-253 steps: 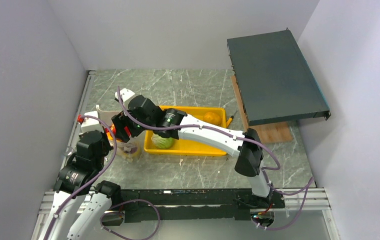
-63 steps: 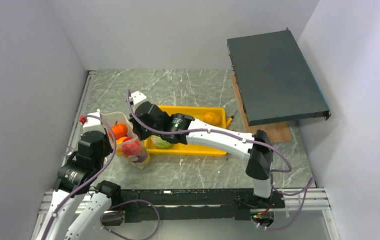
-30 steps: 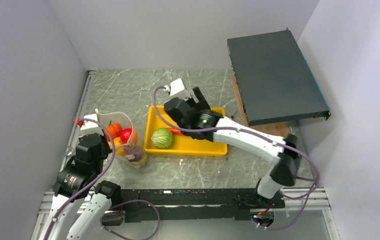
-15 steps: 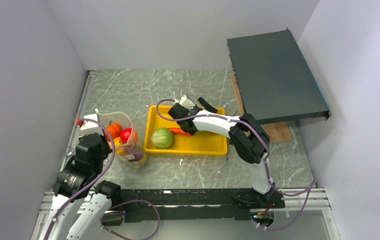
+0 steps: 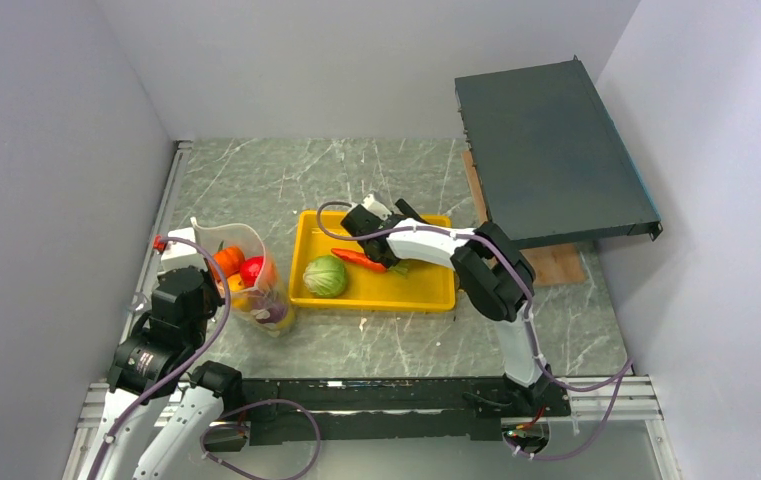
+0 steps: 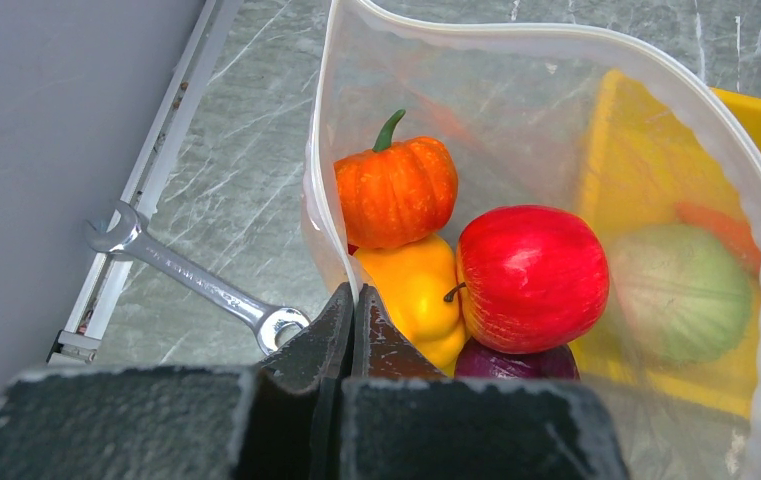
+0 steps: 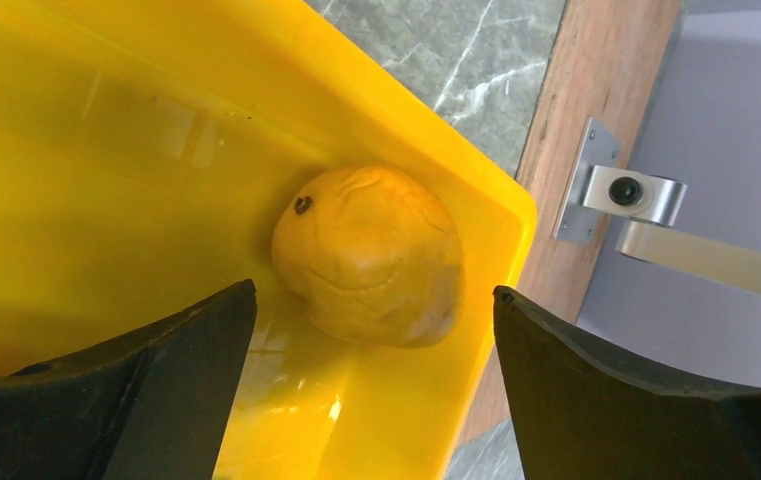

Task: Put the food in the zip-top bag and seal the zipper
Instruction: Pick up the fake vegetable from the bin.

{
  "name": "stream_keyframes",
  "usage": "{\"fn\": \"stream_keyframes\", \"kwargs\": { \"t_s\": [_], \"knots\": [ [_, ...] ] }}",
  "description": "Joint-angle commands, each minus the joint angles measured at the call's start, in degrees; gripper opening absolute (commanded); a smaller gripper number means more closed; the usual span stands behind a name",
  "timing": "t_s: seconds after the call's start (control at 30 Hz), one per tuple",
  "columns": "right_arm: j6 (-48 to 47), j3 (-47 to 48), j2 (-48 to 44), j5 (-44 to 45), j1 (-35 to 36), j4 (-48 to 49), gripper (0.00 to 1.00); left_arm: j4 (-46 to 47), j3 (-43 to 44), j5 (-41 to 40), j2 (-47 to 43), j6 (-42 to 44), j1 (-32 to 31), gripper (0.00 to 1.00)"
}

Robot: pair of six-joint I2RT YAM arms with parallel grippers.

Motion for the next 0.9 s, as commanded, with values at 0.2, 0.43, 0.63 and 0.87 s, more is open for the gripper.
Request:
{"fn": "stream_keyframes", "kwargs": {
  "t_s": [0.2, 0.43, 0.63, 0.87],
  "knots": [
    [2.55, 2.61, 2.7, 1.79, -1.52, -1.02, 0.71, 1.98, 0.29, -0.21, -0.1, 0.73, -0.11, 0.0],
    [4.29, 2.2, -6.31, 0.98, 0.33, -0.43, 0.26, 2.02, 0.28, -0.15, -0.02, 0.73, -0.11, 0.0],
    [12.39, -6.04, -22.45, -23.33, 1.42, 9.98, 0.1, 2.26, 0.29, -0.24, -0.07, 0.8, -0.09, 0.0],
    [28.1, -17.21, -33.4, -62.28, 1.47, 32.07, 0.05, 2.11, 0.29, -0.21, 0.02, 0.73, -0.11, 0.0]
  ]
}}
